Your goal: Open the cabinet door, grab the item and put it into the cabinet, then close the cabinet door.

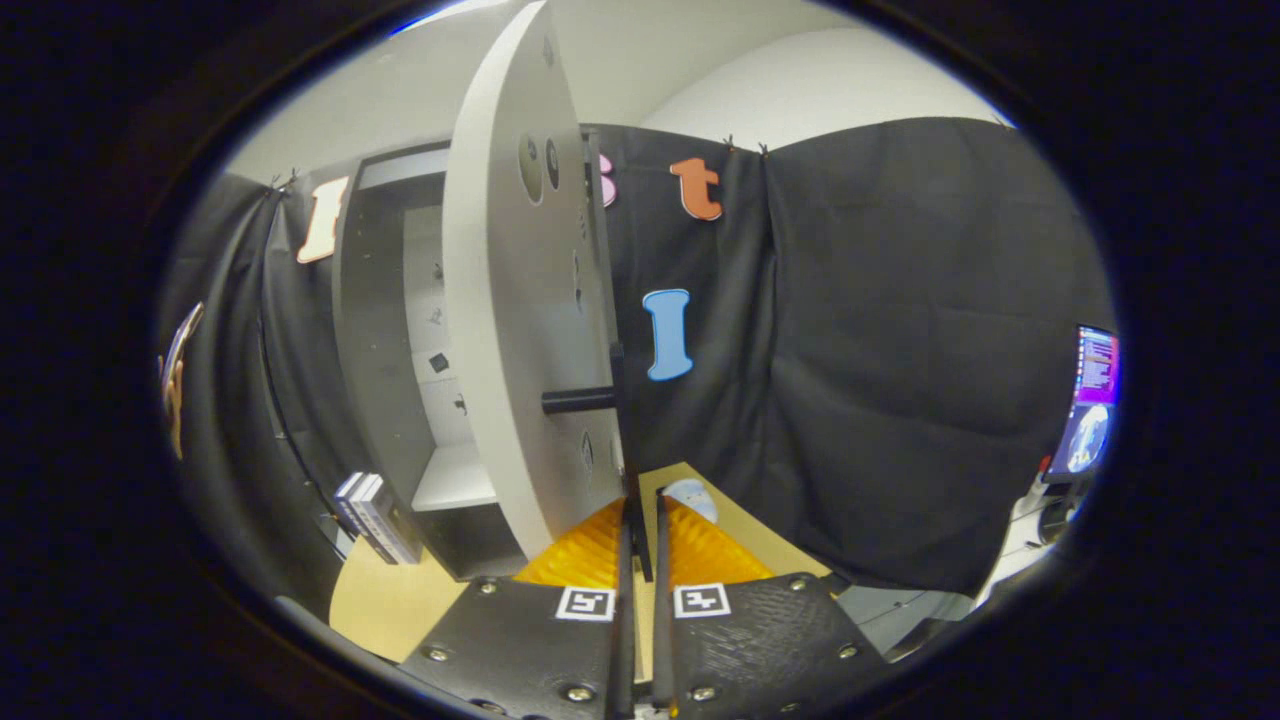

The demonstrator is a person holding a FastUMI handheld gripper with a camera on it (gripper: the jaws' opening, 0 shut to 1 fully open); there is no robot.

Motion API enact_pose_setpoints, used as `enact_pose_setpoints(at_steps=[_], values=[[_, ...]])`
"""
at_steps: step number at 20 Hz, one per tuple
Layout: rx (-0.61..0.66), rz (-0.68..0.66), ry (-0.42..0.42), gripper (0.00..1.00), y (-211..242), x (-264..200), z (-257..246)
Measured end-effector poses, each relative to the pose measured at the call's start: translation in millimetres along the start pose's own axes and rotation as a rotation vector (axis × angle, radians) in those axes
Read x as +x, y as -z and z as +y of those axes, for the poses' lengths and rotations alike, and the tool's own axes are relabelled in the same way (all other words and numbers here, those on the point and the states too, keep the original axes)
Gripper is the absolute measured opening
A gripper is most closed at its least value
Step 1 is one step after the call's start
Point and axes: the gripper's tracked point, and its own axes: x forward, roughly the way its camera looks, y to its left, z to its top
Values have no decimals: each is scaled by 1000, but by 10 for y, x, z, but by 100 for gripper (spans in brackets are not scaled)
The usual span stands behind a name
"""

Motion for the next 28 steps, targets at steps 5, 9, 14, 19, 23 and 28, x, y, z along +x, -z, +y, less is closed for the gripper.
enact_pose_setpoints(at_steps=[5,9,14,19,23,28], values=[[-14,-15,88,7,-30,-80,-275],[-24,-22,183,7,-11,-104,-418],[-70,-17,216,7,57,-167,-491],[-68,20,113,7,281,66,-6],[-114,74,6,7,578,338,438],[-148,162,-126,7,971,592,906]])
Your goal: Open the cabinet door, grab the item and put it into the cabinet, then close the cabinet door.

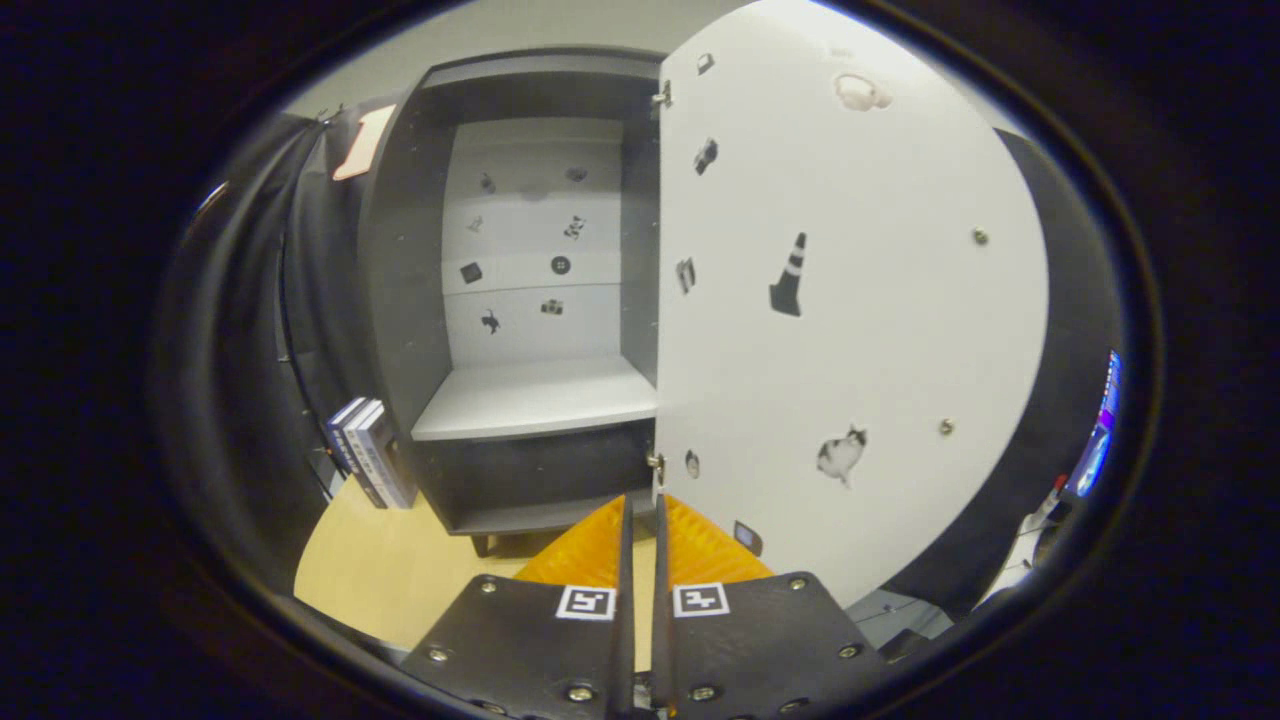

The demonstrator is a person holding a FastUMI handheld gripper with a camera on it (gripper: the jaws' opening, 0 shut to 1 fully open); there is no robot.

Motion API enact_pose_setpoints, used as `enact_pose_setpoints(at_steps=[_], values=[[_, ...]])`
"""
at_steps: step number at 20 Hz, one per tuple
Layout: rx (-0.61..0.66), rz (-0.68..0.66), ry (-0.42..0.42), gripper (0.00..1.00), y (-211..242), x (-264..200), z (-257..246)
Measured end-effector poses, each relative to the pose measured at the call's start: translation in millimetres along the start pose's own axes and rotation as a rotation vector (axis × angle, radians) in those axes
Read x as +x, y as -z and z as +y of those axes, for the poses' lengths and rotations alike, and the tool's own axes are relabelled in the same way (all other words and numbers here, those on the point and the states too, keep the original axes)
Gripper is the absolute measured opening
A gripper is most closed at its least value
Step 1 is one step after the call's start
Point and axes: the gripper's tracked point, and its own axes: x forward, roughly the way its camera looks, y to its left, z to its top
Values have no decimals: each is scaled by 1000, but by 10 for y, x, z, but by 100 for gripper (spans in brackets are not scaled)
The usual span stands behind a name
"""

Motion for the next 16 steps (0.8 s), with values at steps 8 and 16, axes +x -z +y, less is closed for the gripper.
enact_pose_setpoints(at_steps=[8,16], values=[[-33,126,-174,7,562,389,647],[-102,266,-271,85,1268,592,998]])
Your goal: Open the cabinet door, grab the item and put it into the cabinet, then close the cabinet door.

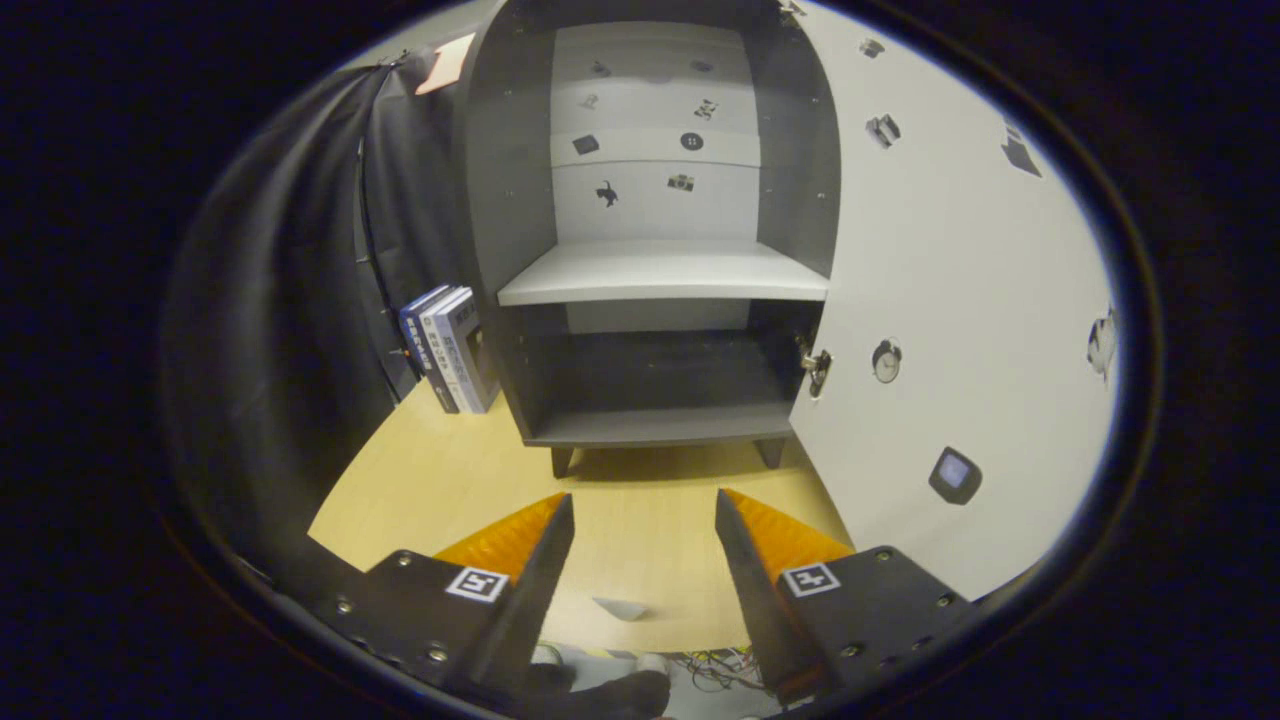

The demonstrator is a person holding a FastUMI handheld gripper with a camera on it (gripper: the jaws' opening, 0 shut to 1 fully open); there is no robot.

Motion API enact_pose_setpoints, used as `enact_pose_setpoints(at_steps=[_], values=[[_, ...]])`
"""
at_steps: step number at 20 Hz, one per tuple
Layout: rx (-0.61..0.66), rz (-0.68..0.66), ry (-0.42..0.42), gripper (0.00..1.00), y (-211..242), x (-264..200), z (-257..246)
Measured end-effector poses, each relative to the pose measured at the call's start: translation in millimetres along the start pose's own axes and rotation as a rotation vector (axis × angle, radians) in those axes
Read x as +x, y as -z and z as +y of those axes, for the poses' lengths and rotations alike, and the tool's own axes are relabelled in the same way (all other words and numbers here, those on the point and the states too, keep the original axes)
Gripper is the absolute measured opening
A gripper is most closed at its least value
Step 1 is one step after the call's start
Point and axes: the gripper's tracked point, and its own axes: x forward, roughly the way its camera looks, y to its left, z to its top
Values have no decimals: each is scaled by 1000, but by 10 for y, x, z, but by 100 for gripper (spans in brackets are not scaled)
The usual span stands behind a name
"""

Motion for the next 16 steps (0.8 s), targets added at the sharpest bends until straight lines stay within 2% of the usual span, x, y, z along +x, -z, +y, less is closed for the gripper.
enact_pose_setpoints(at_steps=[3,11,16], values=[[-14,68,-14,99,306,154,58],[-38,261,-57,97,1142,494,182],[-59,335,-53,99,1485,666,189]])
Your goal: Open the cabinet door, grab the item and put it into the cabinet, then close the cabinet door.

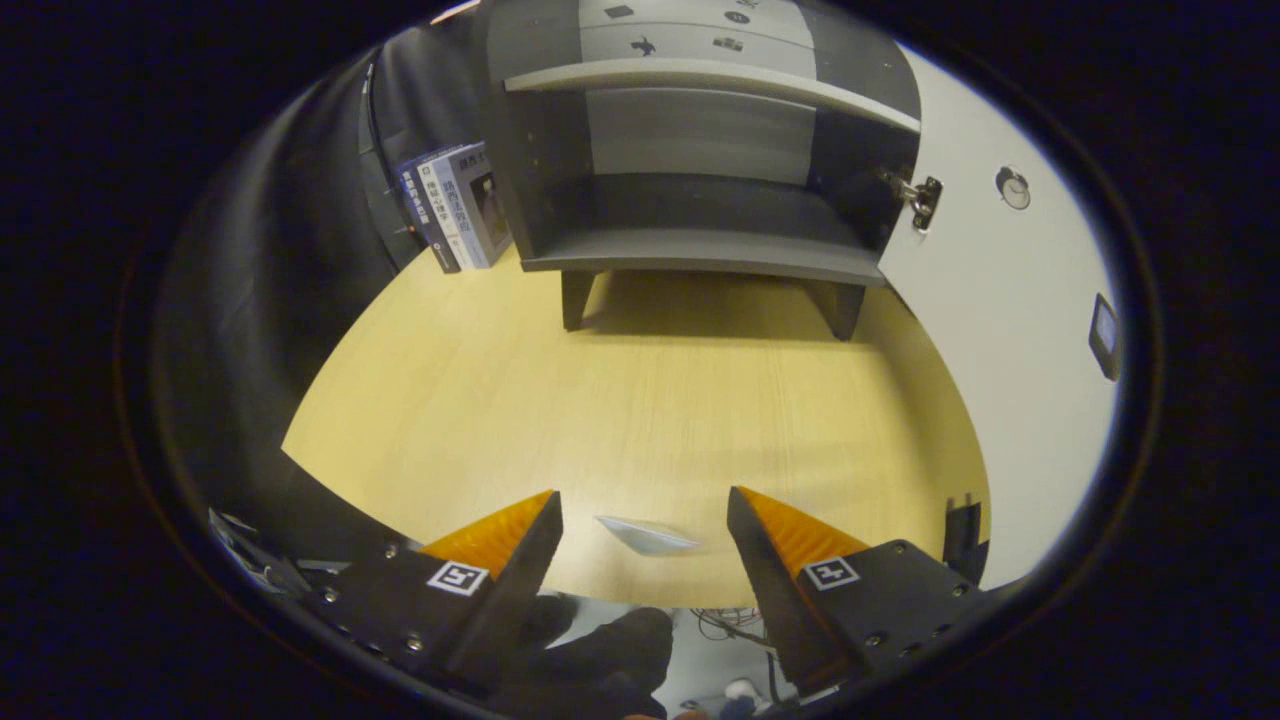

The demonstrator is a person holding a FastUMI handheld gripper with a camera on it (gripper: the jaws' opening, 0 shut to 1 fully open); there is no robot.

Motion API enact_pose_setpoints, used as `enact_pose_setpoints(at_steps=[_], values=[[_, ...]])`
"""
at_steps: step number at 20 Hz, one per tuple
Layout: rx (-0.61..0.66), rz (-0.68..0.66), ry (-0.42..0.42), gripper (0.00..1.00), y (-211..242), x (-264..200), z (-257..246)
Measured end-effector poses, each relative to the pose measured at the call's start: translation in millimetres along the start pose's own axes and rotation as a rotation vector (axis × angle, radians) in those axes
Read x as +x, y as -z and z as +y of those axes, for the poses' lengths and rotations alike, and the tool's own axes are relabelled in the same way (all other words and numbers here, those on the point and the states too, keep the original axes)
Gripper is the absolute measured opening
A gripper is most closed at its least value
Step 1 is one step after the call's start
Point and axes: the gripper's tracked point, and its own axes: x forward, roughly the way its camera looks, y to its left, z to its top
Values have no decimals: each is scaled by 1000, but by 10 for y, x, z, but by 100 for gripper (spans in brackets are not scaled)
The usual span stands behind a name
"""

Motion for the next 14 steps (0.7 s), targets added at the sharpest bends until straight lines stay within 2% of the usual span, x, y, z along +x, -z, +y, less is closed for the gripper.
enact_pose_setpoints(at_steps=[8,9,10,11,13,14], values=[[40,97,-33,97,321,432,24],[34,102,-22,88,345,467,4],[28,114,-27,74,386,501,6],[21,121,-18,74,434,547,-1],[33,126,-37,50,441,534,27],[29,121,-38,50,424,517,28]])
